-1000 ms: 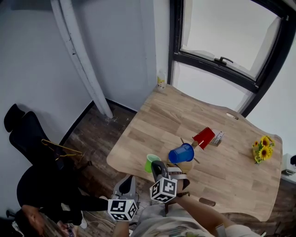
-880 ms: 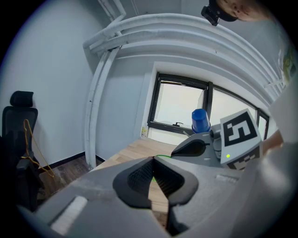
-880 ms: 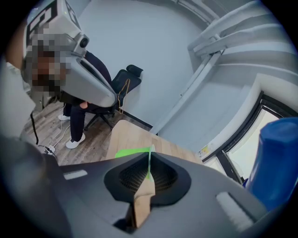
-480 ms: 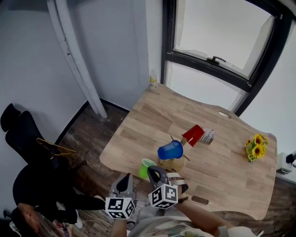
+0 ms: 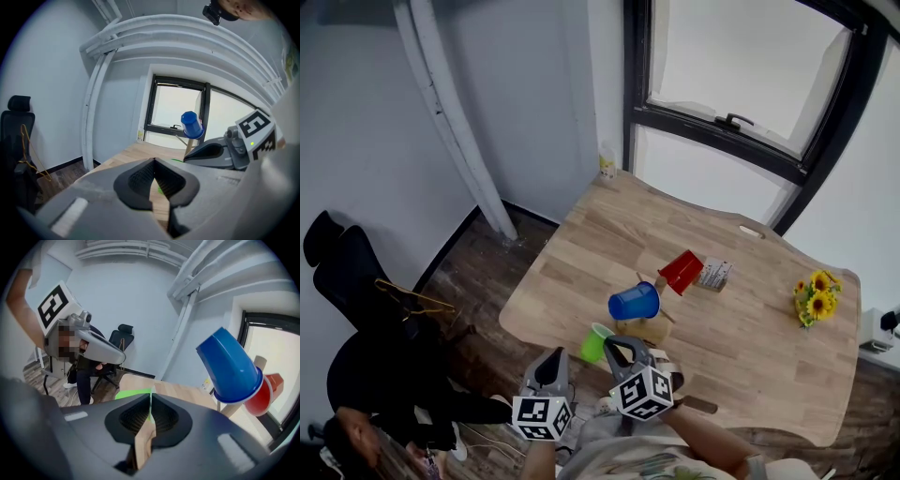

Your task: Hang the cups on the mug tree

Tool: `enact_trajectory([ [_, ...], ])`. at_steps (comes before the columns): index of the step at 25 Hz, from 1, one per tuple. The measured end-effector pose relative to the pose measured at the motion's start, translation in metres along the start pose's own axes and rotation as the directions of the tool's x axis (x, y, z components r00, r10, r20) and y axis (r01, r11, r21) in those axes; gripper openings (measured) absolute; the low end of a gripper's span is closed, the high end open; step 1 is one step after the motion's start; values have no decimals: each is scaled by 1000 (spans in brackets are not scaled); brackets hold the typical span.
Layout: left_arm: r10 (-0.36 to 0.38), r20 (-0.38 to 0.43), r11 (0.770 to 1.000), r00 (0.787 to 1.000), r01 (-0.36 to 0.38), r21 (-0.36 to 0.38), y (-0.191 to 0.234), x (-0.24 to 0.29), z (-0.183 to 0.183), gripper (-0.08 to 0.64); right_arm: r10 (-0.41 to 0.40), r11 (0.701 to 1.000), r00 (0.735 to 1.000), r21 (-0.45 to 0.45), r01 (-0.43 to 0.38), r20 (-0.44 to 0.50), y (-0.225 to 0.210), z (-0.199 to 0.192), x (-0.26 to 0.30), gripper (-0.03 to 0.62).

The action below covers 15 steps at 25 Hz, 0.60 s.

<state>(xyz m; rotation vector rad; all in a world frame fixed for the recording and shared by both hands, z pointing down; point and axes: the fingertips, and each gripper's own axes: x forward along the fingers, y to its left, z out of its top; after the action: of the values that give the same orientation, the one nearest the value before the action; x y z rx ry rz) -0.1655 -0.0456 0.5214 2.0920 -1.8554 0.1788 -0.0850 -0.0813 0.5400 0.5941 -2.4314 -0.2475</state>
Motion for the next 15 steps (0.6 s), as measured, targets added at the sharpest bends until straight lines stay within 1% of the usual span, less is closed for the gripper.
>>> enact_trajectory([
  [4,3,0,1000,1000,-3,4,-5,0,1,5,9,996,1000,92,-10,11,-8,-11,-2,13],
  [7,7,-1,1000,1000,-7,4,-8,0,-1,5,25,984,999,176,-30,29,-12,-19,-3,12],
  [10,11,-3,1000,1000,-11,4,-11,0,-1,5,45,950,997,306,-62,63,-18,-27,-4,14],
  [13,17,-4,1000,1000,-17,5,-13,1,-1,5,55,911,995,403,-84,84,-26,-37,-3,14],
  [15,21,-5,1000,1000,-21,5,-14,1,-2,5,62,879,993,466,-101,97,-29,-45,-2,14],
])
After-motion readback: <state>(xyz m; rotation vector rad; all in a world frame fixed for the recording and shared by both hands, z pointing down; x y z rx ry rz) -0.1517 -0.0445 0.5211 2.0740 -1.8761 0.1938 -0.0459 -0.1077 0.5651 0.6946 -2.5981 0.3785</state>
